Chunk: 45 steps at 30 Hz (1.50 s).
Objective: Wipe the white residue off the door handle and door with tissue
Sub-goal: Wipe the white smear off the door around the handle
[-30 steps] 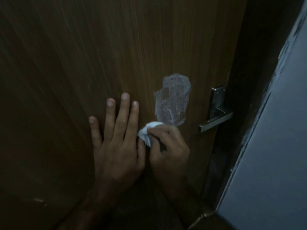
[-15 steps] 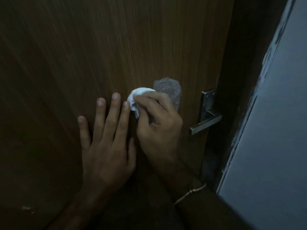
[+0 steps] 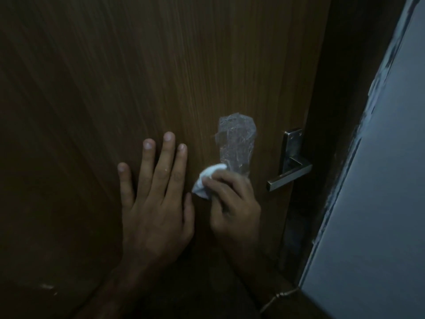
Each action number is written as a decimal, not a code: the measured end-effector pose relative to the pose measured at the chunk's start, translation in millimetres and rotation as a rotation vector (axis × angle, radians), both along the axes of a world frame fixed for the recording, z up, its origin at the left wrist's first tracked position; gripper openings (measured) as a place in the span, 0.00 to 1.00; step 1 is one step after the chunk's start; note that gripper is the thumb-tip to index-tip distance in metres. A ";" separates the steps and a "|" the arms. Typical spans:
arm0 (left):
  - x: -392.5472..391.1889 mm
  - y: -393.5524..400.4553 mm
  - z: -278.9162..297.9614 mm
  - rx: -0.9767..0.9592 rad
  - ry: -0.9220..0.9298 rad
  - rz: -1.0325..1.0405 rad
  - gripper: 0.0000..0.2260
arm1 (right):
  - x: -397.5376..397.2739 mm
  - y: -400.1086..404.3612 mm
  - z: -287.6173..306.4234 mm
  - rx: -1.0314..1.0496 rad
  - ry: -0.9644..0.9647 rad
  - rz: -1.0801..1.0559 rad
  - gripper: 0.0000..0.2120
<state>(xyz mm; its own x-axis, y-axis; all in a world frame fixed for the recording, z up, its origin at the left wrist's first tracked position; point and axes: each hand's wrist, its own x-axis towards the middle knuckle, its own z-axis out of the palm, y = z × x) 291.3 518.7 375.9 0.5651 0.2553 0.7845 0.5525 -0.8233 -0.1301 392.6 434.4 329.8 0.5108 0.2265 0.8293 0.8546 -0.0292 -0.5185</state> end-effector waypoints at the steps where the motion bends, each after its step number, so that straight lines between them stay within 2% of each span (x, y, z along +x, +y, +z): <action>1: -0.2 -0.4 0.3 0.004 -0.001 0.002 0.38 | 3.7 -6.1 -11.0 -0.016 0.047 -0.010 0.15; 5: 0.1 0.6 0.0 0.022 0.012 0.011 0.38 | 13.6 -4.8 -15.1 0.137 0.350 -0.052 0.14; 6: -0.1 0.8 -0.5 0.021 0.015 0.014 0.38 | 8.1 -1.4 -16.4 0.131 0.354 -0.065 0.13; 9: -1.2 0.2 -0.3 0.016 0.016 0.022 0.38 | 2.9 -1.9 -28.3 0.041 0.199 -0.048 0.14; 13: -0.4 2.3 -0.6 0.032 0.025 0.023 0.38 | 2.5 3.0 -32.1 0.137 0.401 -0.113 0.15; 16: -1.5 2.2 -1.0 0.026 0.016 0.025 0.38 | -18.8 9.9 -39.8 0.070 0.252 -0.141 0.20; 17: -2.0 2.6 -0.8 0.031 0.024 0.022 0.38 | -11.6 10.2 -40.2 0.093 0.262 -0.141 0.20; 20: -3.1 7.0 -2.2 0.053 0.041 0.025 0.37 | 8.0 12.6 -29.0 0.166 0.590 -0.175 0.24; 22: -3.7 4.3 -4.4 0.025 0.049 0.037 0.38 | -12.3 19.6 -27.0 0.092 0.512 -0.231 0.27; 24: -5.9 0.3 -0.3 -0.005 0.060 0.041 0.37 | -35.2 21.3 -24.7 0.059 0.394 -0.172 0.26; 25: -7.2 -0.9 3.0 -0.009 0.064 0.041 0.37 | -34.7 20.5 -23.0 0.081 0.405 -0.139 0.25; 26: -8.8 -3.0 4.3 -0.019 0.073 0.044 0.37 | -28.8 17.9 -19.9 0.133 0.466 -0.125 0.22; 29: -15.6 -10.2 15.6 -0.056 0.105 0.038 0.35 | -10.5 14.6 7.6 0.418 0.902 -0.099 0.17; 30: -17.1 -12.2 18.5 -0.064 0.121 0.038 0.35 | -14.7 16.1 14.4 0.435 0.969 -0.095 0.17; 34: -25.0 -15.8 29.9 -0.095 0.190 0.042 0.35 | -51.7 10.4 35.7 0.248 0.705 0.010 0.11; 41: -30.4 -20.8 36.2 -0.100 0.221 0.032 0.32 | -35.1 6.0 68.7 0.170 0.507 0.062 0.06; 45: -27.2 -16.3 46.1 -0.058 0.210 0.014 0.35 | -29.2 -1.7 89.5 0.072 0.438 0.069 0.07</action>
<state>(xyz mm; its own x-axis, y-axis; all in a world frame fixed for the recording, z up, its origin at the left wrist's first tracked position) 264.1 502.4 422.1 0.7108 0.3054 0.6336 0.5295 -0.8254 -0.1961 363.4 432.7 419.4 0.8031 0.2217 0.5531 0.5528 0.0693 -0.8305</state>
